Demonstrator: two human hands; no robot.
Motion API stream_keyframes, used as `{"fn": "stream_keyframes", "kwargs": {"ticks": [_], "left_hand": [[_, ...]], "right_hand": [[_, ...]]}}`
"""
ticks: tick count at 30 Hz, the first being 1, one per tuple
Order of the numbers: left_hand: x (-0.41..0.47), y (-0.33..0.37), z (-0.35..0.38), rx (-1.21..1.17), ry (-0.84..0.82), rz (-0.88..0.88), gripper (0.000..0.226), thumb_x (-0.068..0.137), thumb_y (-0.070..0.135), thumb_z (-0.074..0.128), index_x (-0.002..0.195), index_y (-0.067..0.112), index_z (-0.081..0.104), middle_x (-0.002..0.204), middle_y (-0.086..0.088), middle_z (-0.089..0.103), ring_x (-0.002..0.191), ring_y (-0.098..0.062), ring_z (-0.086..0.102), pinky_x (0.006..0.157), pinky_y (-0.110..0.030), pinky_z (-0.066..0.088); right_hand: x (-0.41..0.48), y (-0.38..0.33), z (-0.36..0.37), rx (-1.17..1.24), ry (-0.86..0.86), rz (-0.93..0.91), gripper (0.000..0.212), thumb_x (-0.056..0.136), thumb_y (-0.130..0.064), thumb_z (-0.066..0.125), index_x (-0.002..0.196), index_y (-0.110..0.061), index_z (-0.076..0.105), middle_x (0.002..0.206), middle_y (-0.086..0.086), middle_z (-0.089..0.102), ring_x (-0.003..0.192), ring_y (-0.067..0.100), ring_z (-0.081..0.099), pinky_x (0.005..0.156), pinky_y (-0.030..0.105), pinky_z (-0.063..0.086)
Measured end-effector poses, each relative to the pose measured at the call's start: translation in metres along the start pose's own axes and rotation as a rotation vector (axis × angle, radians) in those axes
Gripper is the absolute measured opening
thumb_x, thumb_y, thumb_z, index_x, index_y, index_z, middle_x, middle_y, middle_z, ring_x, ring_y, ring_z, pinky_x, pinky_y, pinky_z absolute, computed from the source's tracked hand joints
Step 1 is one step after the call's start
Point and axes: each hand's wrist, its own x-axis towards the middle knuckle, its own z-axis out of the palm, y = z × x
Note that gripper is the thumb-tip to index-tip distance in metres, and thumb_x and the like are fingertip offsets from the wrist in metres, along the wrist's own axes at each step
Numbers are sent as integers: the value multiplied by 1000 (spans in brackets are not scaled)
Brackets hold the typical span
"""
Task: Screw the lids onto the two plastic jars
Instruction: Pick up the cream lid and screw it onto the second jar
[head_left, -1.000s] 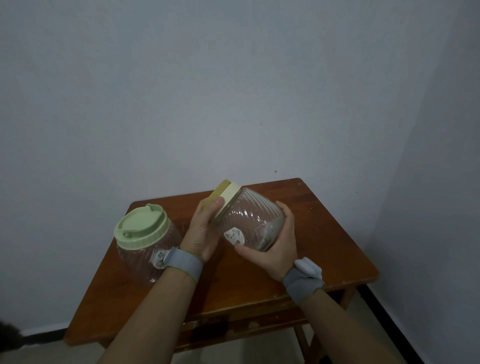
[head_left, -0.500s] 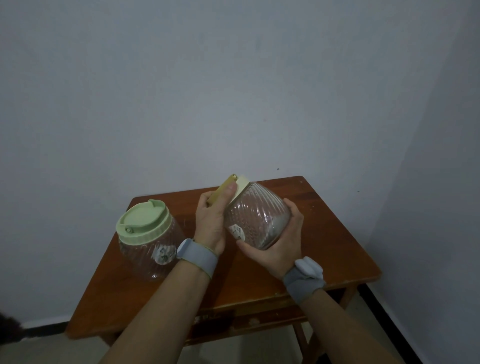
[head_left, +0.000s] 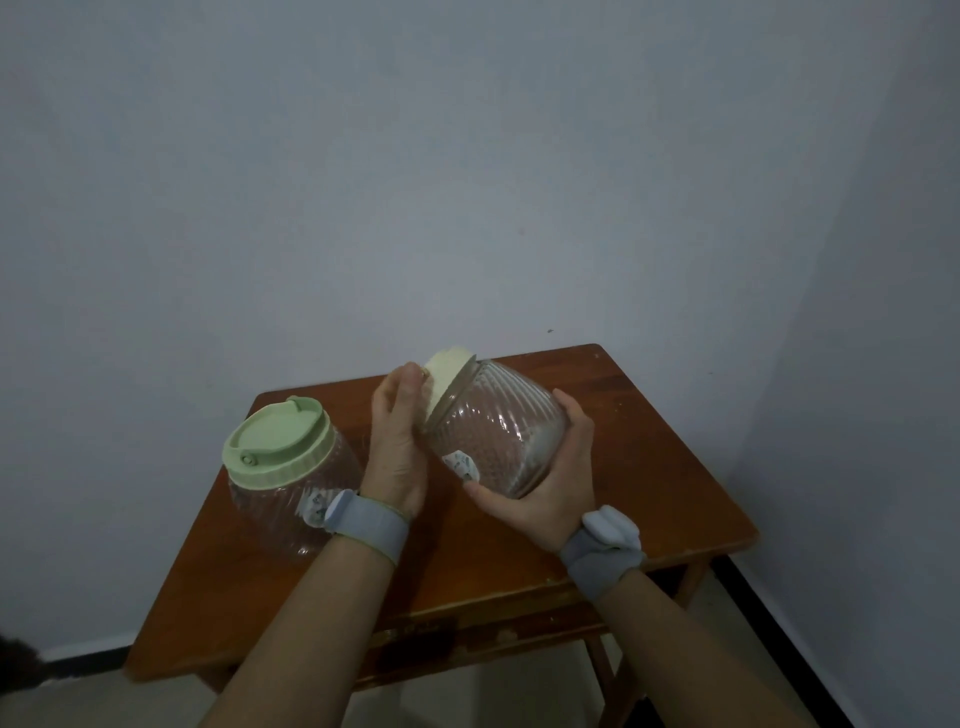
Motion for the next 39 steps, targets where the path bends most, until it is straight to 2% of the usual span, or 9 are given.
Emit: {"fn": "stream_keyframes", "kwargs": {"ticks": [5,10,15,20,24,28,32,36,39], "left_hand": [[0,3,3,77,0,-4,89,75,47,88,137,-8,55,132,-34,62,109,-39,64,98,-53,50],[1,6,-6,50,-148,-48,27,88,30,67,103,8,71,104,-7,71,96,-26,66,82,-41,57],[1,9,6,133,6,-73,101,69,63,88,142,1,55,138,-28,64,121,-45,67,102,-57,56],[-2,10,-1,-4,-59,-116,64,79,18,70,138,2,50,121,-16,65,98,-24,66,79,-38,59],[-2,9,3,39,-57,-111,93,75,47,86,150,11,44,143,-18,58,124,-31,64,104,-50,55],[-5,4,2,13,-36,-101,83,74,19,74,148,11,38,120,-10,61,93,-20,67,73,-33,59],[-2,0,-8,-106,-42,-91,93,70,14,67,152,-8,31,107,-14,58,90,-24,61,70,-35,59],[-5,1,6,-31,-8,-127,86,85,27,83,148,10,28,131,-18,59,109,-31,68,92,-46,60],[-3,-3,7,-41,37,-100,82,88,1,68,152,-2,17,107,-10,55,86,-19,63,66,-32,58]], "right_hand": [[0,0,-3,9,6,3,123,53,-51,95,149,-12,28,141,9,41,133,15,49,108,20,45],[-3,2,-1,53,51,66,126,54,-55,93,152,-13,26,142,8,45,132,21,53,107,33,51],[-4,-3,0,11,21,13,125,53,-52,95,150,-13,28,139,6,42,132,9,48,106,12,41],[-3,-3,-1,42,37,26,123,55,-54,92,150,-8,29,138,7,44,130,6,50,103,12,44],[-3,-2,-1,9,32,15,126,55,-56,92,150,-4,29,139,9,44,131,15,51,105,13,43],[-3,-1,0,-5,8,8,126,54,-56,92,150,-5,29,139,9,44,130,18,52,106,15,45],[-2,-1,-1,8,21,12,125,54,-58,91,150,-7,29,139,7,43,130,17,51,105,13,44],[-2,0,0,-5,23,17,125,55,-57,91,150,-3,30,138,10,44,130,20,52,106,16,45],[-2,2,0,-17,46,22,124,55,-57,91,150,-3,30,138,12,45,130,22,52,107,23,48]]}}
